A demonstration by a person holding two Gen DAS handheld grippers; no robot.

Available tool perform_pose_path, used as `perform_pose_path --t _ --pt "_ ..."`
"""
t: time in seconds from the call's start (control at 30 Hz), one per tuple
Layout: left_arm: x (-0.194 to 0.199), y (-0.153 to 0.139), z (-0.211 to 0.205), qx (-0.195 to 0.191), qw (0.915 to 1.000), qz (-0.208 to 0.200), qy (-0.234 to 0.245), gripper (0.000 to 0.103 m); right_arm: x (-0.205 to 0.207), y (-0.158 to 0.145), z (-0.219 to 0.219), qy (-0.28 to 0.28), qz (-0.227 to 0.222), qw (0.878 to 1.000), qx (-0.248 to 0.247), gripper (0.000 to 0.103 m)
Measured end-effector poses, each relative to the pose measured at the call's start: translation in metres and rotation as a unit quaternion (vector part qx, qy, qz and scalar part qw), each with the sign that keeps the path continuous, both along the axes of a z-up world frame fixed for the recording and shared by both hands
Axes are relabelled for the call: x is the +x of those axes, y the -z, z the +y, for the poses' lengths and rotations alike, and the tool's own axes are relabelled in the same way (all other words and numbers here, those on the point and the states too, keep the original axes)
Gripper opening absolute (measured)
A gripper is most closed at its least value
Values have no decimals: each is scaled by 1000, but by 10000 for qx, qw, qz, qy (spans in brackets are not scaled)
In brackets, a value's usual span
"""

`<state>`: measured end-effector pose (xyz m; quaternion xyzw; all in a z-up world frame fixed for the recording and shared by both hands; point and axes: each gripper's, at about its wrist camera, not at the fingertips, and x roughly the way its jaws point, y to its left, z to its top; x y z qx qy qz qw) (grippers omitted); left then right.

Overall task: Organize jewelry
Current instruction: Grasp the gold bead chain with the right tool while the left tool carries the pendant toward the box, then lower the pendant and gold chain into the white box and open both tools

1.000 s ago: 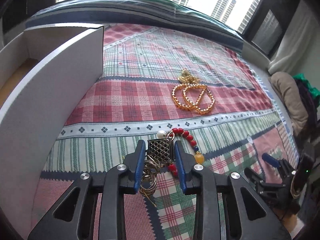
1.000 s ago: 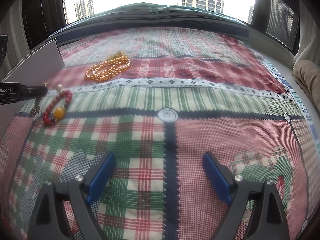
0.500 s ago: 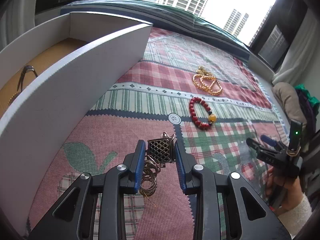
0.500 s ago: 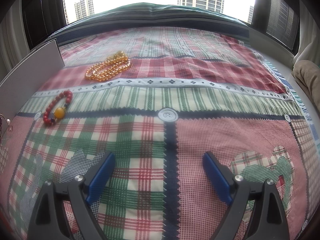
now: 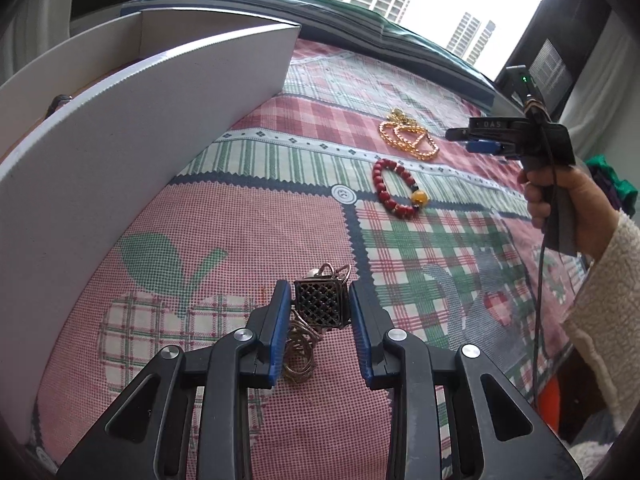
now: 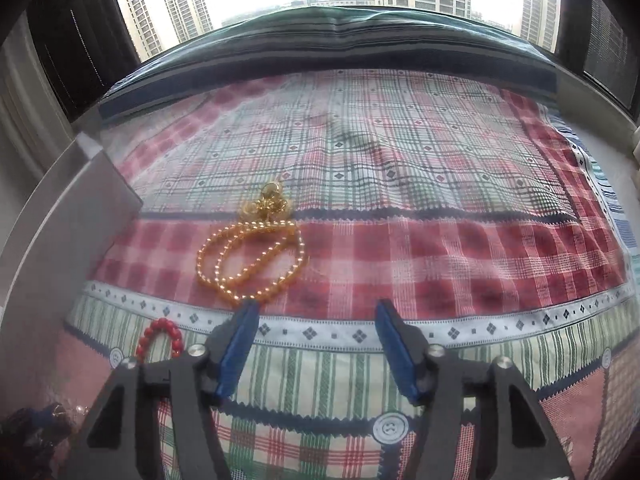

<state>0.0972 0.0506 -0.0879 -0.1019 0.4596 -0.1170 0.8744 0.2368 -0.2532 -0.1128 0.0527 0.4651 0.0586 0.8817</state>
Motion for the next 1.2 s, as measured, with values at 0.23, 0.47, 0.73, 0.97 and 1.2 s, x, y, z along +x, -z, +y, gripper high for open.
perform_pose_path --t 0.23,0.47,0.73,0.97,1.2 --pt "-4 1 7 214 9997 1 -80 29 65 36 33 -311 117 9988 -372 44" --pt "-5 -6 14 276 9995 -23 -167 29 43 9 26 -266 -266 9993 90 12" --pt "-14 -59 31 -275 9990 -240 -266 29 -26 -85 25 -925 -1006 9900 363 12" --pt "-52 -123 73 -411 9960 -645 -452 29 -74 -145 77 -1772 -1496 9701 714 12" --pt "-75 -172 155 -248 9872 -911 -1285 29 -103 -191 168 -2812 -1768 9361 1159 12"
